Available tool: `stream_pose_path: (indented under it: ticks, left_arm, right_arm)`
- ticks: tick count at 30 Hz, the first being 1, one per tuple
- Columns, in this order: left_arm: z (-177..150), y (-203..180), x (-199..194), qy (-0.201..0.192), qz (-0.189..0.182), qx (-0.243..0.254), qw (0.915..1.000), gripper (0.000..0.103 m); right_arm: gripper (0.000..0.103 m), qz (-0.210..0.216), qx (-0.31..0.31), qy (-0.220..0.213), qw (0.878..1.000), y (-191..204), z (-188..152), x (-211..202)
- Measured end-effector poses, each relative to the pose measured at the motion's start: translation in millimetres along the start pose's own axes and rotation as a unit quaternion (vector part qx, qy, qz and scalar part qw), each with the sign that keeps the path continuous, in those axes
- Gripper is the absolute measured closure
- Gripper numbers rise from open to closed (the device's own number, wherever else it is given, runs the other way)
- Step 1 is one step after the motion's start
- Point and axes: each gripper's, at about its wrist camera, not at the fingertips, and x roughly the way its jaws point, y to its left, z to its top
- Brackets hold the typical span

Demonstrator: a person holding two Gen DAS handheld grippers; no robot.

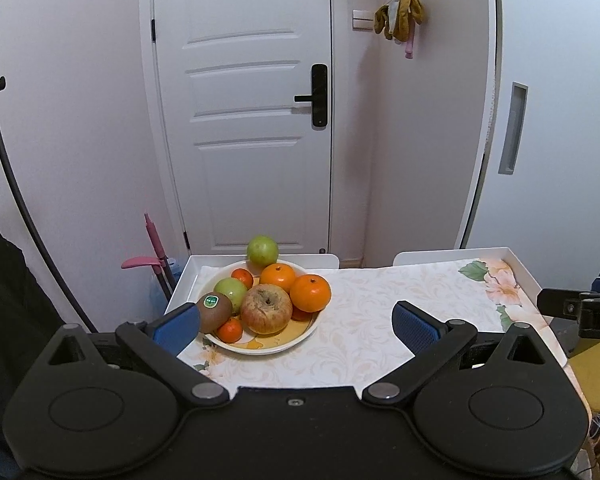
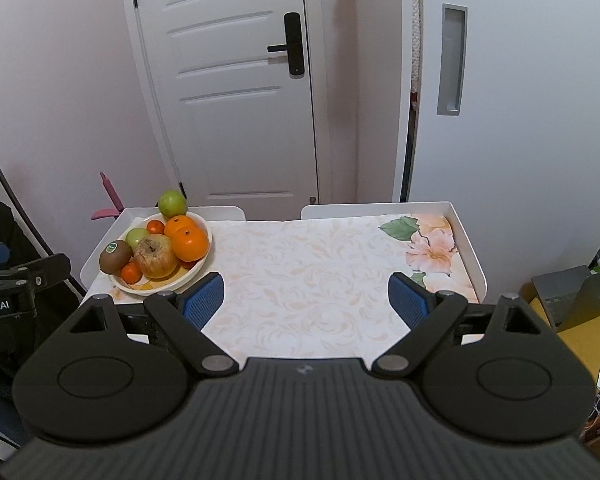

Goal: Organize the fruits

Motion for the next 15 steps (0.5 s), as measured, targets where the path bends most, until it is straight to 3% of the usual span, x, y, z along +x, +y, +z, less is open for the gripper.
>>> stream_pose_path:
  ticks: [15]
  left_arm:
    - [-0.6,0.1,0.6,0.002,0.000,-0.001,1.0000,0.000]
  right_arm:
    - [0.000,-0.006,-0.003,0.003,1.000,1.6,-1.3,-0.4]
